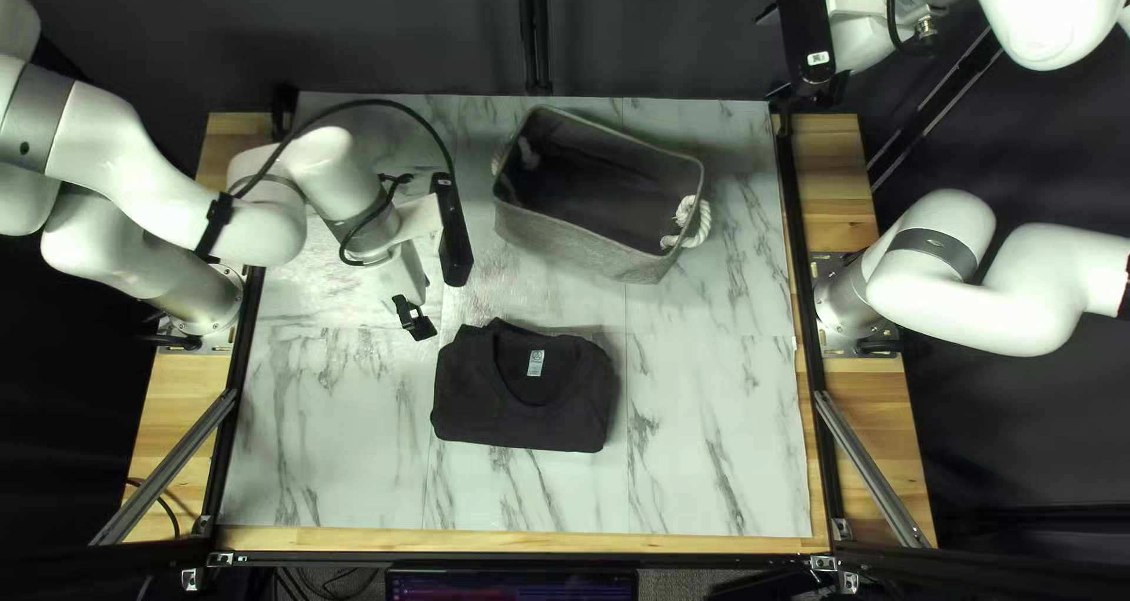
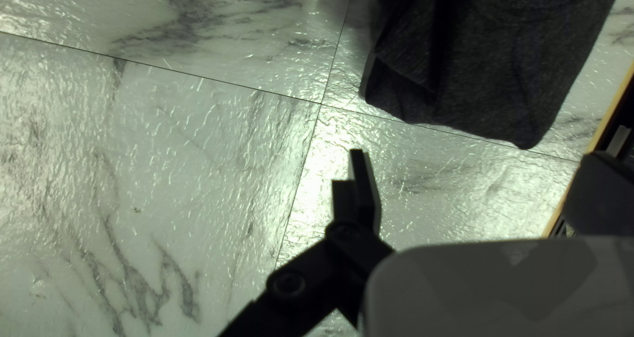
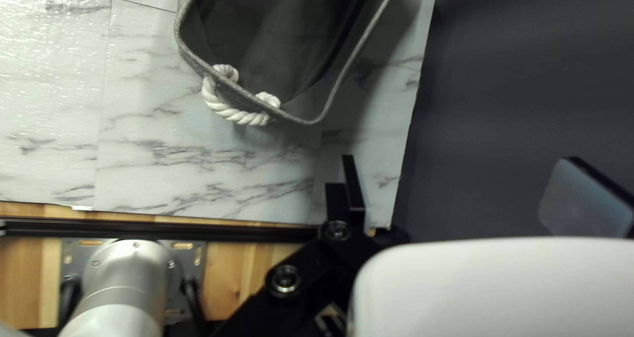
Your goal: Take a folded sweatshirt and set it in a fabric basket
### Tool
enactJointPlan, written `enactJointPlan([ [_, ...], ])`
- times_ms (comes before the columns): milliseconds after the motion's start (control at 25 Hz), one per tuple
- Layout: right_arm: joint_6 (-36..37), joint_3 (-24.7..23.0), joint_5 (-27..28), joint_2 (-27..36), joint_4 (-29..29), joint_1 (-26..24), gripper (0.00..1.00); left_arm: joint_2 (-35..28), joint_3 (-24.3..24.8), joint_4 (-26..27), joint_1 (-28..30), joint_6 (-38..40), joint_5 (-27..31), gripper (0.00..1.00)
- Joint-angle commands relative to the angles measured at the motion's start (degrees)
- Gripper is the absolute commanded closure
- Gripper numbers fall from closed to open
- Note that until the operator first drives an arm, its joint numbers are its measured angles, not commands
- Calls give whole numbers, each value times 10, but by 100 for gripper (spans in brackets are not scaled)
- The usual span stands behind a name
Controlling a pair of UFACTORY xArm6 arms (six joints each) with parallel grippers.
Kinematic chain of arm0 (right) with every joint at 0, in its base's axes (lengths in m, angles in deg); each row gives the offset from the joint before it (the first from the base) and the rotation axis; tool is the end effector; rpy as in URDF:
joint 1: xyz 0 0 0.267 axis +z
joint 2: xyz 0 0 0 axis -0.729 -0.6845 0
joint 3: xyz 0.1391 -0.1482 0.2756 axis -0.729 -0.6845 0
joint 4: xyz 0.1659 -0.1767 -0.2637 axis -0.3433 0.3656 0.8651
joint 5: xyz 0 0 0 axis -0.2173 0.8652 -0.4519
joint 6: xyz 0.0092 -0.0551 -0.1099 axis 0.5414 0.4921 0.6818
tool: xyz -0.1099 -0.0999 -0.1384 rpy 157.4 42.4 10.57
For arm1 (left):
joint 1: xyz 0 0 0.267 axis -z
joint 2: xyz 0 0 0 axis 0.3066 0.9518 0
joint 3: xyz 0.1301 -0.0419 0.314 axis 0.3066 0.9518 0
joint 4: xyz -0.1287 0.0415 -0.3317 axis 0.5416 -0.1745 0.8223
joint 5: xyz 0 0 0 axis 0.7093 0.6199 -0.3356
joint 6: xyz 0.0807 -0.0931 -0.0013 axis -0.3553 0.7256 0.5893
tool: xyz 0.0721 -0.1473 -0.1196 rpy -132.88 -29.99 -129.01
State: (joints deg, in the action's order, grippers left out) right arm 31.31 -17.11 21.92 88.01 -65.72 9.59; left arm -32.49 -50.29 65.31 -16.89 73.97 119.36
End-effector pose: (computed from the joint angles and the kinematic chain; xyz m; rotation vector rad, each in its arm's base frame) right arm 0.2072 -0.1488 0.3820 2.8214 0.2314 0.4872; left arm 0.3916 -0.0695 0.1577 2.7512 0.4389 0.2263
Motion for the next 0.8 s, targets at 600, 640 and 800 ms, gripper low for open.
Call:
enactJointPlan([
  [600,-48,84,0,-134,44,98,0,0,0,0,0,0,0,0],
  [640,-48,84,0,-134,44,98,0,0,0,0,0,0,0,0],
  [800,-48,84,0,-134,44,98,0,0,0,0,0,0,0,0],
])
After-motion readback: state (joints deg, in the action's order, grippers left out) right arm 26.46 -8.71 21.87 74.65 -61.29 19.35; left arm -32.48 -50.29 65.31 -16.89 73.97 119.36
